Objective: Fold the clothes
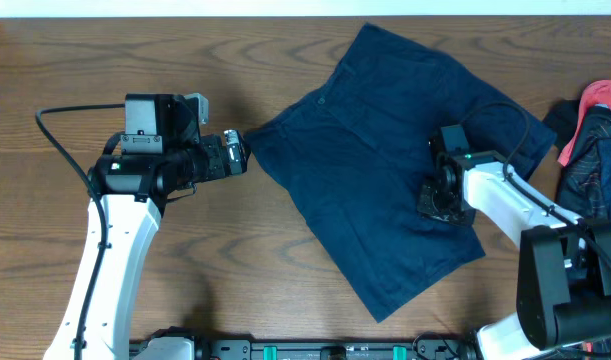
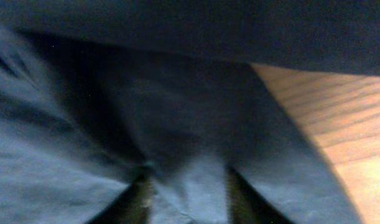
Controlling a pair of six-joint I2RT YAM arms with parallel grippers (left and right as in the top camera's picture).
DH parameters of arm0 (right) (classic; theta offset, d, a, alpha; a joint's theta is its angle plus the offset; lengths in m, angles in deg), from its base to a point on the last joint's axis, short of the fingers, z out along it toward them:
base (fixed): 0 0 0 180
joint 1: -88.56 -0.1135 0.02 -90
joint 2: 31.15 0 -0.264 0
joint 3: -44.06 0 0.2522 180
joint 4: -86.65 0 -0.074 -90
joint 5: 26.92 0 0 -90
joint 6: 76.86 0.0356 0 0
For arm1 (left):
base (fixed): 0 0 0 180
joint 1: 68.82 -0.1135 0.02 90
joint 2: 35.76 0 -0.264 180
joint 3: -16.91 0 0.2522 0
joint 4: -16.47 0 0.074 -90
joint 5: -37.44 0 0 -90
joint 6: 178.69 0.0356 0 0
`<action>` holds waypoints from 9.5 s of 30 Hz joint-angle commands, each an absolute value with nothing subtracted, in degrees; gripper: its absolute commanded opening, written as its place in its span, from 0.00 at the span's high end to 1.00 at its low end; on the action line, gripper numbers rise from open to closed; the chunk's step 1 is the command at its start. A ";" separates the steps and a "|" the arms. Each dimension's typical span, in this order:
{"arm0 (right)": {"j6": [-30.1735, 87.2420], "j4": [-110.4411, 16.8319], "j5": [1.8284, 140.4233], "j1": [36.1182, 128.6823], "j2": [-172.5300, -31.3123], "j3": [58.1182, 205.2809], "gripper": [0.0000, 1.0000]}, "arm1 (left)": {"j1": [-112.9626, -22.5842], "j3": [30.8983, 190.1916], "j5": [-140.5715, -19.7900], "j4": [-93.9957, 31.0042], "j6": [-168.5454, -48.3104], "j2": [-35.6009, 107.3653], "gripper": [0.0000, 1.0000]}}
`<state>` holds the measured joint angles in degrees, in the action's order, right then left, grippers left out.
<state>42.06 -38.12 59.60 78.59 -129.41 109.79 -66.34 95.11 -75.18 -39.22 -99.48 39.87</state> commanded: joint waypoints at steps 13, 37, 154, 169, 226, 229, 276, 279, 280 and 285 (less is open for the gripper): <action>36.99 -40.35 46.88 85.82 -130.89 111.67 0.86 | -63.87 95.03 -75.94 -38.72 -92.29 41.18 0.03; 22.00 -28.59 80.51 86.45 -109.71 122.60 0.48 | -53.88 94.48 -68.36 -19.64 -86.34 73.84 0.25; 29.10 -37.22 78.13 100.66 -119.20 106.90 0.39 | -71.65 95.68 -62.43 -57.89 -99.83 60.18 0.46; 31.29 -21.61 78.76 100.60 -102.98 106.84 0.33 | -71.26 82.22 -67.92 -56.36 -100.40 42.36 0.33; 46.15 -44.21 80.21 100.20 -107.55 90.86 0.99 | -71.26 63.60 -76.14 -28.45 -115.80 43.67 0.94; 46.46 -51.86 81.32 100.16 -110.54 88.72 0.99 | -71.26 63.60 -76.14 -28.45 -115.80 43.67 0.94; 42.48 -25.61 84.88 109.86 -95.99 87.23 0.51 | -71.26 63.60 -78.10 -24.14 -117.07 43.65 0.93; 43.88 -25.61 83.73 109.86 -96.21 86.25 0.51 | -71.26 63.60 -78.08 -24.12 -117.07 43.65 0.93; 44.40 -25.59 83.38 109.86 -96.29 85.81 0.51 | -71.26 63.60 -78.10 -24.14 -117.07 43.65 0.93; 45.98 -28.15 83.44 109.86 -96.31 80.89 0.51 | -71.26 63.60 -78.10 -24.14 -117.07 43.65 0.93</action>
